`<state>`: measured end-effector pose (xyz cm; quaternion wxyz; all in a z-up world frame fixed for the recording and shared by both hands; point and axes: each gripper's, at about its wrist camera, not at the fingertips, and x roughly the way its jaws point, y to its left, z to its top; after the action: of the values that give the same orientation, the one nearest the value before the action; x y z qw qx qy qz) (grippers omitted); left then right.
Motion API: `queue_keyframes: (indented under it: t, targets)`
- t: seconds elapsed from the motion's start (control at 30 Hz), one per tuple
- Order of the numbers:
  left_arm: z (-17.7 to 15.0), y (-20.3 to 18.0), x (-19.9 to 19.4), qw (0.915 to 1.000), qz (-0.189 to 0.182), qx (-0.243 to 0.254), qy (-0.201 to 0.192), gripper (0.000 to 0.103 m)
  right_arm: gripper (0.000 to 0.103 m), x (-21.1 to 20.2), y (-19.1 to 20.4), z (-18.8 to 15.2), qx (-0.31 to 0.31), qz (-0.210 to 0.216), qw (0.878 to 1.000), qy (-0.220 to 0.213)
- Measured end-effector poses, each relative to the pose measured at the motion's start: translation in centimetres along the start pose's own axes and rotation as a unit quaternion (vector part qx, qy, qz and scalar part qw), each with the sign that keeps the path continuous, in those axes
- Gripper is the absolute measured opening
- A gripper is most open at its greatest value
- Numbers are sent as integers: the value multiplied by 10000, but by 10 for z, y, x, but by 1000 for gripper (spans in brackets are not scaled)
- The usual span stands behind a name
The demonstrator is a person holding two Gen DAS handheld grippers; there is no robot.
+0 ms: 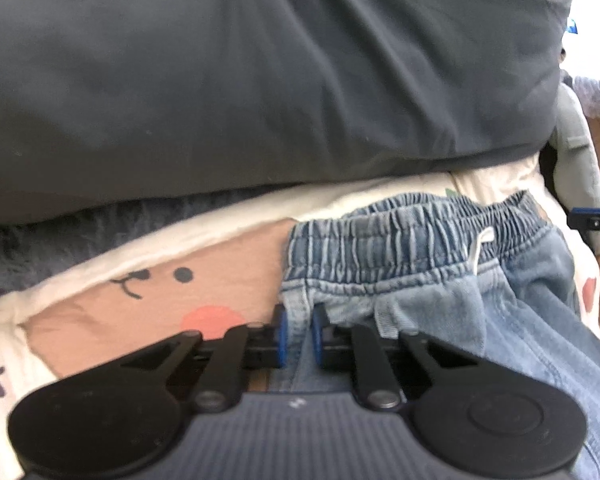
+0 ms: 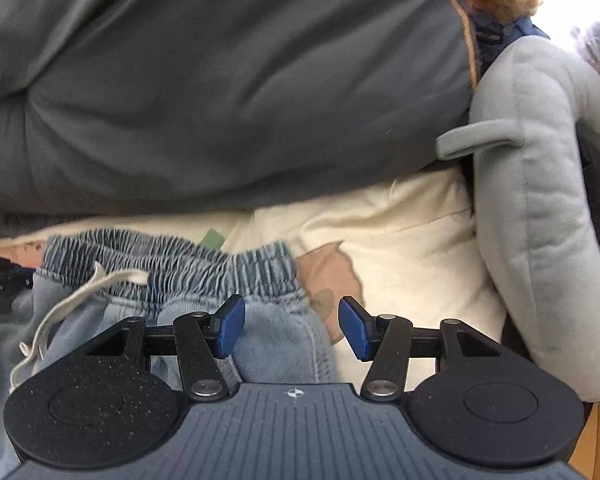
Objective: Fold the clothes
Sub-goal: 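Grasp the waistband with the left gripper while the right gripper grasps it too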
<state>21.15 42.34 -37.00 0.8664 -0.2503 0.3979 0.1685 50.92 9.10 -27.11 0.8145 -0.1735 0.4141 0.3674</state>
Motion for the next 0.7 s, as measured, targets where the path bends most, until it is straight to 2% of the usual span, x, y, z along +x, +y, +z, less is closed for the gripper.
queue_keyframes:
  t: [0.3,0.5,0.53,0.57,0.63,0.7]
  targets:
    - [2,4,-36,9991,55,-48,-423,12,55,33,6,0,-543,-112,9975,449]
    - [-2,3,-36,9988,70,-36,-479,12,53,56,17,-2,-1134,-160,9901,812]
    - [-3,3,-37,9988,78,-32,-488,12,47,60,21,-2,-1264,-161,9880,867]
    - [-4,3,-38,9987,87,-29,-497,11,35,63,24,-2,-1394,-165,9858,922]
    - [-5,3,-34,9985,91,-46,-538,11,23,66,33,-1,-1652,-216,9808,1018]
    - [-6,3,-39,9981,114,-60,-600,11,17,66,41,-1,-1888,-299,9756,1083]
